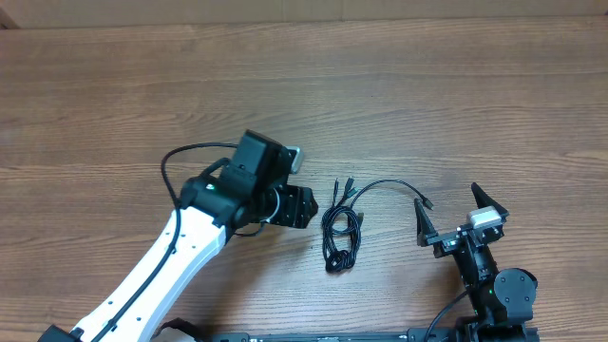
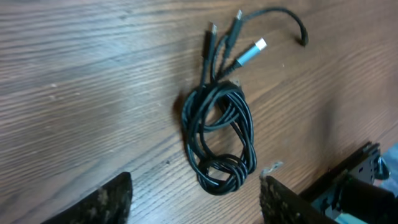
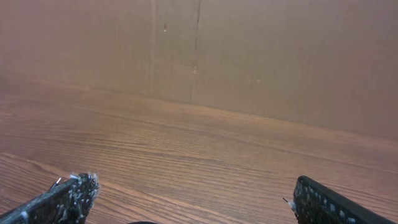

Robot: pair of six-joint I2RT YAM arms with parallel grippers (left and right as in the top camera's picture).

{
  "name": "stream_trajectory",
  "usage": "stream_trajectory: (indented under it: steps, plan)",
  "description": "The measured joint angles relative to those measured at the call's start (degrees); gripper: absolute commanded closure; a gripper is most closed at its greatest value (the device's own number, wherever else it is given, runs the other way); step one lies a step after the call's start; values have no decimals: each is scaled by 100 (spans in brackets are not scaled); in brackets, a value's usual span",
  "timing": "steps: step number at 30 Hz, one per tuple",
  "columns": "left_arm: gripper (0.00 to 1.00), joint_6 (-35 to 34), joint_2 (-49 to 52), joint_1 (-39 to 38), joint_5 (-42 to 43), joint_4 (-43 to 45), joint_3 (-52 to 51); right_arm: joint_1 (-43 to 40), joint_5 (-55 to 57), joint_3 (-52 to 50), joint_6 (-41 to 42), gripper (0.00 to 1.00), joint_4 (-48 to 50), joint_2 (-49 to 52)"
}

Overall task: Untangle cables
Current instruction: 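Drag the cable bundle rightward toward the right gripper with left gripper, then lift the cable bundle with the left gripper and raise the right arm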

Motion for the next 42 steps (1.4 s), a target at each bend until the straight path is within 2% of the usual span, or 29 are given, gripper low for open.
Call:
stream_trajectory:
  steps: [5, 11, 15, 24, 30, 32, 35, 37, 42]
  plan:
    - [37, -149, 435, -404, -120, 155, 0, 0, 0, 0, 0, 0, -2, 0]
    - [51, -584, 1294, -927, -345, 629, 0, 0, 0, 0, 0, 0, -2, 0]
    - [56, -949, 1814, -1110, -391, 789, -2, 0, 2, 0, 2, 0, 0, 0]
    - [57, -1429, 2457, -1259, -466, 785, -2, 0, 0, 0, 0, 0, 0, 0]
    - [56, -1604, 2540, -1357, -538, 999, 0, 0, 0, 0, 0, 0, 2, 0]
    - [62, -1641, 2553, -1401, -575, 1097, 0, 0, 0, 0, 0, 0, -2, 0]
    - [77, -1685, 2573, -1464, -671, 1169, 2, 0, -2, 0, -2, 0, 0, 0]
    - [83, -1703, 2594, -1471, -732, 1178, 2, 2, 0, 0, -2, 0, -2, 0]
    - [87, -1703, 2599, -1471, -968, 1191, 9, 0, 2, 0, 0, 0, -2, 0]
